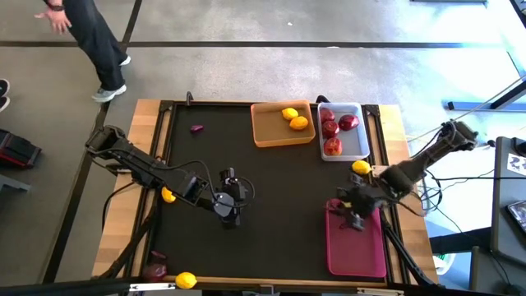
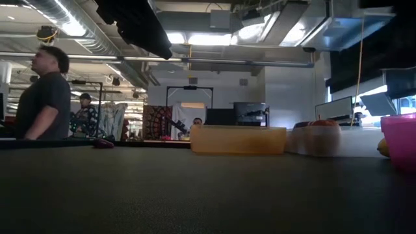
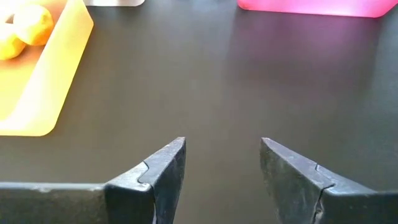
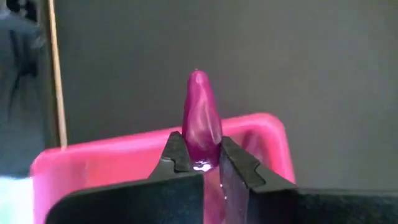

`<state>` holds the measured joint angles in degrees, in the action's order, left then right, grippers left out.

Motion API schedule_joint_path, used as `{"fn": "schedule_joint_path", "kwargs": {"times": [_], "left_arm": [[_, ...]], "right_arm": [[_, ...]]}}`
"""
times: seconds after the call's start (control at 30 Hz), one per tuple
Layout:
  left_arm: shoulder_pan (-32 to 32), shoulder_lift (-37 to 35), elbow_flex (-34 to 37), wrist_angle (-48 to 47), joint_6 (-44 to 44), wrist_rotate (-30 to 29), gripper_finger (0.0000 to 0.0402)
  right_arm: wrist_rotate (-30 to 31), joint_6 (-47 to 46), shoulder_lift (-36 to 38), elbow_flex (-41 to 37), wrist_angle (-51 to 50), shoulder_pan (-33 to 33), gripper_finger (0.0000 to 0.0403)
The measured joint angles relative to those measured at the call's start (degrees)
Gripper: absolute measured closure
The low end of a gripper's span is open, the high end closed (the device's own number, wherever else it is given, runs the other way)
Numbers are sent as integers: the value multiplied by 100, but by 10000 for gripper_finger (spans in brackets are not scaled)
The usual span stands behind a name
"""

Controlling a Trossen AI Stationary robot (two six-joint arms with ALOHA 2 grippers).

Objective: Sort produce into baskets
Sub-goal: Put the violet eggplant into the pink bin

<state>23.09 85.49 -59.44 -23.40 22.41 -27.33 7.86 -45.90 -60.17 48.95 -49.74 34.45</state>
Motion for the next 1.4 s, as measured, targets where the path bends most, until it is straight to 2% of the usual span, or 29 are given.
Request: {"fn": "schedule_joint_path", "kwargs": {"times": [0.17,0.33,0.43,0.67,0.87,0.97,1.2,1.3,1.4], "left_arm": [[0,0,0,0,7,0,203],[0,0,0,1,13,0,203],[0,0,0,1,13,0,203],[0,0,0,-1,-10,0,203],[0,0,0,-1,-6,0,203],[0,0,0,-4,-2,0,203],[0,0,0,-4,4,2,203],[0,0,0,-4,-10,2,203],[0,-5,0,-15,-70,2,203]], "right_arm": [[17,-1130,-67,0,-324,938,386],[116,-1526,-442,0,-434,1424,386],[179,-1558,-761,-76,-645,1524,386],[354,-1237,-1471,-492,-217,1501,386],[505,-1222,-1878,-564,-238,1502,378],[412,-1332,-1959,-564,-236,1502,348],[212,-1377,-1857,-496,-310,1481,232],[124,-1369,-1774,-157,-723,1368,198],[293,-1272,-1653,328,-1061,1243,179]]}}
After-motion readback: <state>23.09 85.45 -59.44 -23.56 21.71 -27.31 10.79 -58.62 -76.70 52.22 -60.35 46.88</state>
